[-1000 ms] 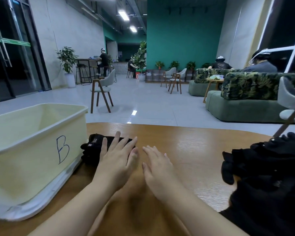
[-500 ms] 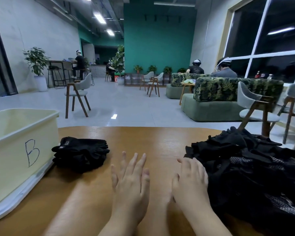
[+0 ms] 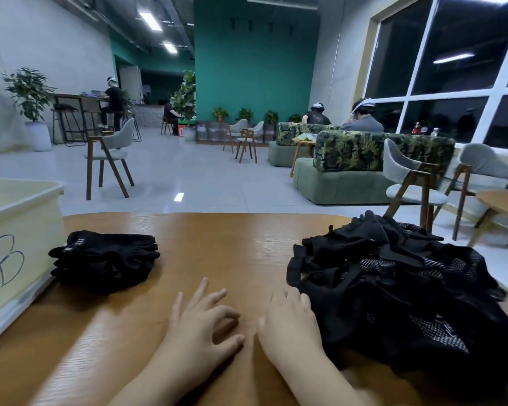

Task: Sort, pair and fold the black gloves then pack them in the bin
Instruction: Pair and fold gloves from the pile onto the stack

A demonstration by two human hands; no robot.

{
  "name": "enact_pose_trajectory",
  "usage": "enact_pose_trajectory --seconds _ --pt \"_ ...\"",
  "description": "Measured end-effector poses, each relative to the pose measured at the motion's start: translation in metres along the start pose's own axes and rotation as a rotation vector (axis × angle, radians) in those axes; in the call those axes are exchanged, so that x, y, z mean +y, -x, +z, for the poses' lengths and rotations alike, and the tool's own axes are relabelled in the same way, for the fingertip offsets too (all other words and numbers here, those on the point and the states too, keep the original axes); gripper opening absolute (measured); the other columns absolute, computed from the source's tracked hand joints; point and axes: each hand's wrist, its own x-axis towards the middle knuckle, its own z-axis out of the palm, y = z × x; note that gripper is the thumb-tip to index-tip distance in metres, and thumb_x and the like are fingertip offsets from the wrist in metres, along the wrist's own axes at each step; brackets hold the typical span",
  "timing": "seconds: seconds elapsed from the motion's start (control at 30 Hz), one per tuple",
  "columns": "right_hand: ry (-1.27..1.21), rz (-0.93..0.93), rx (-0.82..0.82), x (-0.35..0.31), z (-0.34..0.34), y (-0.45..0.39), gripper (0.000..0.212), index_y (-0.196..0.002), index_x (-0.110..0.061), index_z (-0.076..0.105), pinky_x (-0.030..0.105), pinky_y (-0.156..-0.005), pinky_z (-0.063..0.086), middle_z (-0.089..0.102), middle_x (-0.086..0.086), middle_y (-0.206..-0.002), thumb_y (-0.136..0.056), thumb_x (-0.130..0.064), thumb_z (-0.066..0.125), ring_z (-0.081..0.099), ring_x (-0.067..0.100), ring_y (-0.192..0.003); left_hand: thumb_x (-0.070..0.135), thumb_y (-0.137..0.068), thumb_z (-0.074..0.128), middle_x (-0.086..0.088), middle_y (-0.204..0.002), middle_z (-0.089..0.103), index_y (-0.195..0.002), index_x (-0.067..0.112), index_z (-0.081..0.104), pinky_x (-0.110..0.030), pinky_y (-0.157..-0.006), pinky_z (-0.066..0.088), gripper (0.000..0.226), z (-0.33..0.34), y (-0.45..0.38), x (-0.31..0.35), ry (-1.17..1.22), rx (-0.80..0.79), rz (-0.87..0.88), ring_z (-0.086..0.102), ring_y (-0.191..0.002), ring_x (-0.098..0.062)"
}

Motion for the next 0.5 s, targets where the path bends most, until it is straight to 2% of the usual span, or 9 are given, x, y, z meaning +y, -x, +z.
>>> enact_pose_trajectory --seconds 0.07,0.2,0.23,0.3,0.4,0.5 --pt "-0.027 -0.009 -0.006 -0.002 0.001 -0.001 0.023 -0.119 -0.016 0.04 0.028 -0.095 0.036 0.044 0.005 -0.126 -0.096 -0.017 0.042 0.041 0.022 -0.118 0.08 -0.047 0.017 0.027 -0.147 0.022 -0.085 0.055 0.044 -0.034 -0.113 -0.013 0.053 -0.001 -0.001 0.0 0.037 -0.021 -0.005 -0.017 -0.131 0.01" --pt "-0.154 -0.026 -0.024 -0.001 0.001 -0.004 0.024 -0.114 -0.017 0.042 0.028 -0.089 0.039 0.048 0.003 -0.12 -0.093 -0.006 0.043 0.044 0.022 -0.114 0.08 -0.053 0.028 0.028 -0.141 0.029 -0.081 0.053 0.044 -0.035 -0.115 -0.008 0.041 0.0 0.0 -0.002 0.071 -0.021 0.011 -0.01 -0.132 0.01" --pt "-0.196 -0.062 -0.02 0.0 0.002 -0.005 0.025 -0.113 -0.017 0.044 0.028 -0.088 0.039 0.049 0.003 -0.118 -0.092 -0.004 0.044 0.046 0.022 -0.112 0.077 -0.063 0.039 0.028 -0.14 0.029 -0.082 0.054 0.042 -0.035 -0.115 -0.007 0.031 -0.001 0.0 -0.002 0.07 -0.016 0.007 -0.008 -0.135 0.008" --pt "-0.315 -0.163 0.006 -0.001 0.004 -0.006 0.024 -0.108 -0.017 0.048 0.026 -0.087 0.04 0.052 0.002 -0.111 -0.09 -0.001 0.042 0.05 0.019 -0.105 0.057 -0.082 0.055 0.03 -0.136 0.029 -0.087 0.054 0.039 -0.035 -0.116 -0.003 0.017 0.0 0.0 -0.003 0.079 0.014 -0.007 -0.002 -0.141 0.002" --pt "-0.536 -0.326 -0.001 -0.006 0.005 -0.004 0.017 -0.096 -0.018 0.052 0.019 -0.082 0.043 0.054 -0.004 -0.099 -0.092 -0.004 0.045 0.053 0.01 -0.092 0.036 -0.09 0.057 0.025 -0.134 0.035 -0.104 0.049 0.046 -0.034 -0.116 0.013 0.022 0.003 -0.001 -0.007 0.124 0.14 -0.025 0.015 -0.141 -0.003" --pt "-0.665 -0.44 -0.034 -0.008 0.006 -0.001 0.012 -0.092 -0.022 0.053 0.017 -0.081 0.045 0.056 -0.01 -0.092 -0.092 -0.01 0.052 0.054 0.006 -0.089 0.024 -0.093 0.049 0.02 -0.128 0.047 -0.114 0.038 0.052 -0.032 -0.107 0.029 0.025 0.003 -0.003 -0.013 0.127 0.251 -0.103 0.037 -0.129 -0.005"
